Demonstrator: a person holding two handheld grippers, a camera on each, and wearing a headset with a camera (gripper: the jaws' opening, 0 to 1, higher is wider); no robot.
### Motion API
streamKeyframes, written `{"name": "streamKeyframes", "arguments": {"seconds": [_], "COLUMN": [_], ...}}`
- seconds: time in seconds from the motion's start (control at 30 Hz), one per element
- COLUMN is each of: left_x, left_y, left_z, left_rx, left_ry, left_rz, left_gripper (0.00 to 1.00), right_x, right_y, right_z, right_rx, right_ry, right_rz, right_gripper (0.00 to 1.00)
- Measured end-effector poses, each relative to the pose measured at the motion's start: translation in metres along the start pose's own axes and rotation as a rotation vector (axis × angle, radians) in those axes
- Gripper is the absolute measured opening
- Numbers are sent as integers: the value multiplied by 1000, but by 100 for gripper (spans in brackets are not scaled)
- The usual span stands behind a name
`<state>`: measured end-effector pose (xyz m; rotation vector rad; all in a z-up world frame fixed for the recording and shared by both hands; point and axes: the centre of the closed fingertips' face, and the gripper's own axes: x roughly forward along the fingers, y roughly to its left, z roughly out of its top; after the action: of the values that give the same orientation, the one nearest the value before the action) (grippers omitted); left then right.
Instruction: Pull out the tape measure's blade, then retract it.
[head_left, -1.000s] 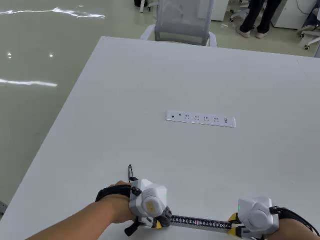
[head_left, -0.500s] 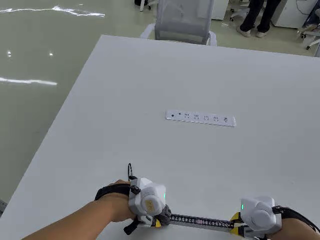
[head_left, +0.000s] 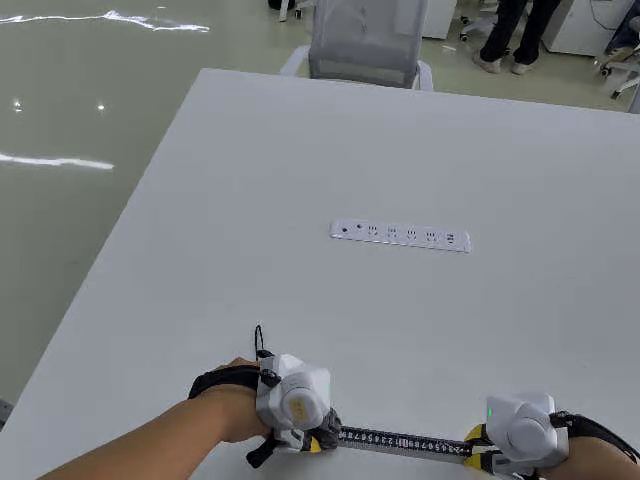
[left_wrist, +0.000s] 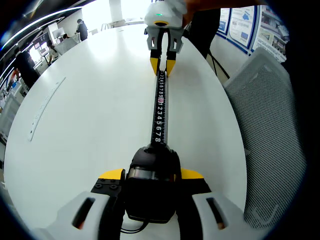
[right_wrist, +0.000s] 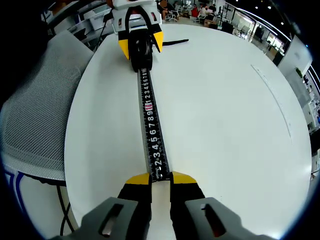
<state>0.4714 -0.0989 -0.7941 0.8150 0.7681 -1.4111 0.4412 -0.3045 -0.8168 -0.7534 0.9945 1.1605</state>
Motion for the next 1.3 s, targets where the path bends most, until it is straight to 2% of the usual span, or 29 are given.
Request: {"name": "streamKeyframes", "arguments": {"seconds": [0.9,1.3], "left_x": [-1,0], "left_y": [0,0], "left_z": [0,0], "left_rx": [-2,-3], "left_ry": [1,0], "left_rz": [1,1], "left_gripper": [36,36], "right_x": [-6,-9], "right_y": [-2,-3], "right_z": [-9,-19], "right_rx": [11,16], "right_ry": [9,17], "right_rz": [-5,-12], "right_gripper": [11,11]}}
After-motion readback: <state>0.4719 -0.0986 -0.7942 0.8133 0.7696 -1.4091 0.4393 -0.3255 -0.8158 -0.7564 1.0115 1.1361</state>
